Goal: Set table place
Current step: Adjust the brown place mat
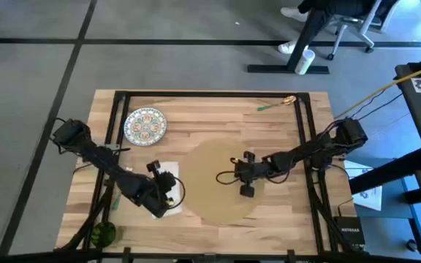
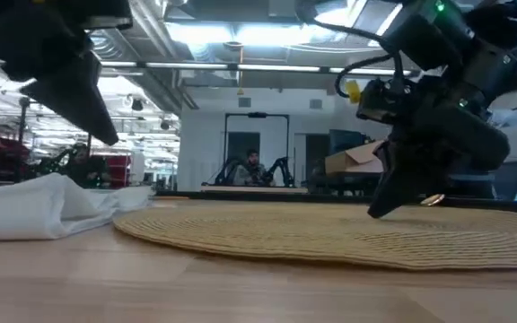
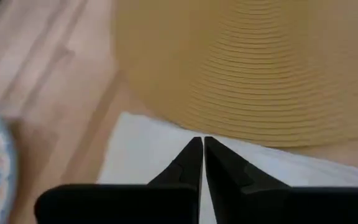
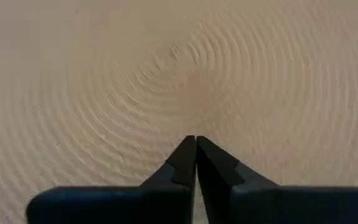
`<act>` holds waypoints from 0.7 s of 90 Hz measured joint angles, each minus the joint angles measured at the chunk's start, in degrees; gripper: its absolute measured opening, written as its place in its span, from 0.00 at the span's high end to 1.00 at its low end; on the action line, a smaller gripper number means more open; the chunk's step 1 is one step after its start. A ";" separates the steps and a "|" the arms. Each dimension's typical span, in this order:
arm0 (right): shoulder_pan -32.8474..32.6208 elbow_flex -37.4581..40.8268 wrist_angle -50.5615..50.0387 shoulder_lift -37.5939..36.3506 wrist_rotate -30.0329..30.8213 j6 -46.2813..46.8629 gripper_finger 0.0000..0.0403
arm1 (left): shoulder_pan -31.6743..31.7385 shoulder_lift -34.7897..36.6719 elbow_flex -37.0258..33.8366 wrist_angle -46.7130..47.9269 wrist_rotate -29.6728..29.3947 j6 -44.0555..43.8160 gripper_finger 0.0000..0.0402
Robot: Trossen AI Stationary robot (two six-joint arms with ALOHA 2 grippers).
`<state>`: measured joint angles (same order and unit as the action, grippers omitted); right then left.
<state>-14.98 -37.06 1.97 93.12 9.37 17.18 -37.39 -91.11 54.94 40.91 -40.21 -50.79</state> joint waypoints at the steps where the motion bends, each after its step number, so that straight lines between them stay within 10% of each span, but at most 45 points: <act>1: 0.00 -0.18 0.04 -0.01 0.00 -0.15 1.00 | -0.18 0.00 0.01 0.04 0.04 -0.10 1.00; 63: 4.87 -2.03 -4.67 2.39 1.09 -2.17 1.00 | -4.26 0.00 0.09 -0.04 0.39 -4.33 1.00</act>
<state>-10.11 -39.09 -2.70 95.50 10.46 15.01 -41.65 -91.11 55.02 40.87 -39.81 -55.11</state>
